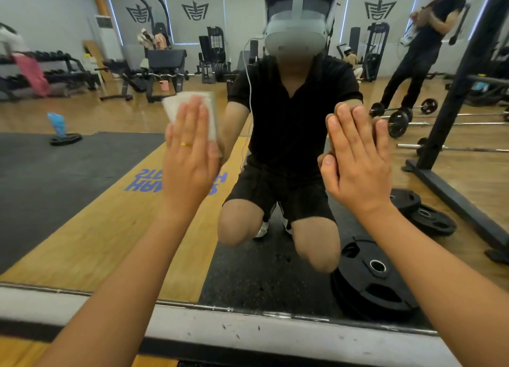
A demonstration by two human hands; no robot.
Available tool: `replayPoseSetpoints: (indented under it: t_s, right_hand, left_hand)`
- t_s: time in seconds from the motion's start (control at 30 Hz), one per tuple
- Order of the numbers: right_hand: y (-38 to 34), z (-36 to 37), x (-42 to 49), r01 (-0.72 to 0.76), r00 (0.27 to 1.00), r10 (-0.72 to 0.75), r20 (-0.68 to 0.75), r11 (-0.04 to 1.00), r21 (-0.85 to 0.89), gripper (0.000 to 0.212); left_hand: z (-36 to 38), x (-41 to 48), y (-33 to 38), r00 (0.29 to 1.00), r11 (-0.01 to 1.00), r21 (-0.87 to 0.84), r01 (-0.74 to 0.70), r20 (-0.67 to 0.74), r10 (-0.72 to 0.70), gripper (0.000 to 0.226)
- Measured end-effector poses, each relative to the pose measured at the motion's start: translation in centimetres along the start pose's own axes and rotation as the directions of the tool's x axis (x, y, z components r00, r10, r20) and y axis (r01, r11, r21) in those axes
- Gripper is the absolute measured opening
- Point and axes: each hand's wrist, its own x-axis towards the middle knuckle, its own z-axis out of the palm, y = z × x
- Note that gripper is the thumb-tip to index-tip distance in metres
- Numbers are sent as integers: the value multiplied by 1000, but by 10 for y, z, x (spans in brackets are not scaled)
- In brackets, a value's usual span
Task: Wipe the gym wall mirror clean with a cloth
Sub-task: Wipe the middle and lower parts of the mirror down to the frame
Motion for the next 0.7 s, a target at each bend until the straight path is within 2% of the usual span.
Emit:
replayPoseSetpoints:
  t_s: [0.07,0.13,0.17,0.2,0.27,0.33,0.37,0.4,0.43,0.53,0.6,0.63,0.7]
  right_hand:
    - [1,1,0,3,1000,-3,-8,1000,-3,59]
    - [4,2,2,-5,1000,5,-4,1000,4,59]
    - [4,2,3,-7,1000,7,0,1000,11,59]
    - [2,2,2,-7,1000,7,2,1000,13,59]
    - [0,2,1,-6,1000,6,3,1000,11,60]
    - [0,1,0,-4,1000,4,12,1000,15,60]
    - [1,0,0,-6,1000,5,14,1000,17,60]
    - [2,0,1,-9,1000,9,13,1000,19,60]
    - [3,0,1,-11,1000,11,11,1000,22,59]
    - [1,1,1,-9,1000,9,1,1000,30,60]
    - [1,1,1,-14,1000,14,1,1000,24,60]
    - [2,1,1,-16,1000,15,3,1000,24,60]
    - [2,1,2,-15,1000,15,8,999,32,59]
  left_hand:
    - [2,-5,0,980,979,-80,188,-49,-192,55]
    - [12,6,38,914,899,-217,381,-59,-402,59]
    - [16,9,61,900,875,-256,410,-39,-434,61]
    - [23,7,82,920,890,-261,374,-15,-391,61]
    - [36,-12,108,984,967,-185,176,61,-167,58]
    - [43,-29,95,994,998,-66,-19,110,26,57]
    - [42,-33,81,992,997,-23,-75,104,77,56]
    - [39,-37,66,993,997,1,-77,89,77,56]
    - [33,-40,51,998,1000,0,-19,66,18,55]
    - [18,-43,21,964,960,-89,265,15,-264,56]
    - [22,-35,37,929,918,-153,365,-10,-371,57]
    - [26,-32,51,933,919,-176,353,2,-359,58]
    - [36,-37,77,985,973,-158,169,51,-163,58]
